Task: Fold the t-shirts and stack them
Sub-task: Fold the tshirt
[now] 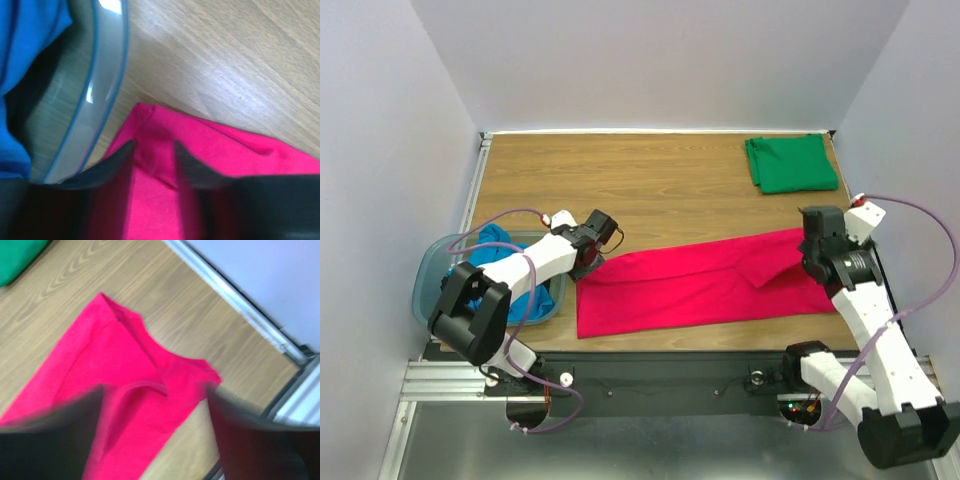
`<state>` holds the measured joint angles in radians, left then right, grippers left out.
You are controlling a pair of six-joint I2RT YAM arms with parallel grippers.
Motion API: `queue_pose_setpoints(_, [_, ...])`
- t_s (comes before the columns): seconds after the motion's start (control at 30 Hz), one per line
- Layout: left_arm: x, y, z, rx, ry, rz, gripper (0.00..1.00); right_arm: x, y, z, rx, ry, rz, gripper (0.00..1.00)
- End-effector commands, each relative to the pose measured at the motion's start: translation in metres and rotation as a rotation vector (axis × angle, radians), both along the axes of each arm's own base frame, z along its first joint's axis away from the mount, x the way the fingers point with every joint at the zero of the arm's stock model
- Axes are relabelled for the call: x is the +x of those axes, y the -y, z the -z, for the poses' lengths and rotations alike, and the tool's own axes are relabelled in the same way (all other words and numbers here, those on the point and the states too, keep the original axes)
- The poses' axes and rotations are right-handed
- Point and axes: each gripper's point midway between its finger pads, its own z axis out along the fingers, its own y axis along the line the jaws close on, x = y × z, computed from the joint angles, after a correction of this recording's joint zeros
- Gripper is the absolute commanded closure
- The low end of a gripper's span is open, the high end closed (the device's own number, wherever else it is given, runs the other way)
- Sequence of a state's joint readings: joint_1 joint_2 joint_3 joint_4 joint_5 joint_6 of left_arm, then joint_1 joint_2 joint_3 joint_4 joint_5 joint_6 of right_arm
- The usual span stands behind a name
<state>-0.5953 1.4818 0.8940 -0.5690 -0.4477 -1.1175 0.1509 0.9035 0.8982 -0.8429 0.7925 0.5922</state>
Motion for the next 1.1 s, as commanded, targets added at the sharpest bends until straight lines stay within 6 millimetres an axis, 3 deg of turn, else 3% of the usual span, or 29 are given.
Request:
queue_pose_setpoints(0.0, [-0.009, -0.011, -0.017, 0.007, 0.036, -0.031, 0.44, -0.011, 0.01, -0.018, -0.01, 0.117, 0.066, 0.0])
queue_pose_setpoints(0.17, [-0.004, -0.012, -0.041, -0.004, 0.081, -0.043, 0.37, -0.012, 0.012, -0.03, -0.009, 0.157, 0.069, 0.0])
queue_pose_setpoints(0.37, [0.012, -0.001, -0.057, -0.021, 0.132, -0.013, 0.13, 0.016, -0.01, -0.033, 0.068, 0.114, -0.024, 0.0])
queue_pose_setpoints(0.5, [0.03, 0.026, -0.054, -0.076, 0.141, 0.075, 0.08, 0.041, -0.045, 0.002, 0.218, 0.015, -0.127, 0.0])
queue_pose_setpoints(0.73, [0.038, 0.076, -0.022, -0.084, 0.071, 0.22, 0.07, 0.064, -0.069, 0.1, 0.34, -0.21, -0.096, 0.0])
queue_pose_setpoints(0.8, [0.032, 0.087, -0.004, -0.095, 0.025, 0.267, 0.07, 0.074, -0.072, 0.117, 0.362, -0.216, -0.11, 0.0])
queue_pose_setpoints(0.87, [0.024, 0.087, 0.012, -0.088, -0.012, 0.273, 0.07, 0.077, -0.077, 0.143, 0.377, -0.291, -0.132, 0.0])
queue_pose_setpoints(0.97, [0.004, 0.078, 0.035, -0.071, -0.085, 0.271, 0.07, 0.094, -0.091, 0.159, 0.415, -0.293, -0.212, 0.0])
queue_pose_setpoints(1.07, [-0.021, 0.073, 0.05, -0.082, -0.134, 0.274, 0.07, 0.113, -0.121, 0.177, 0.505, -0.323, -0.367, 0.0])
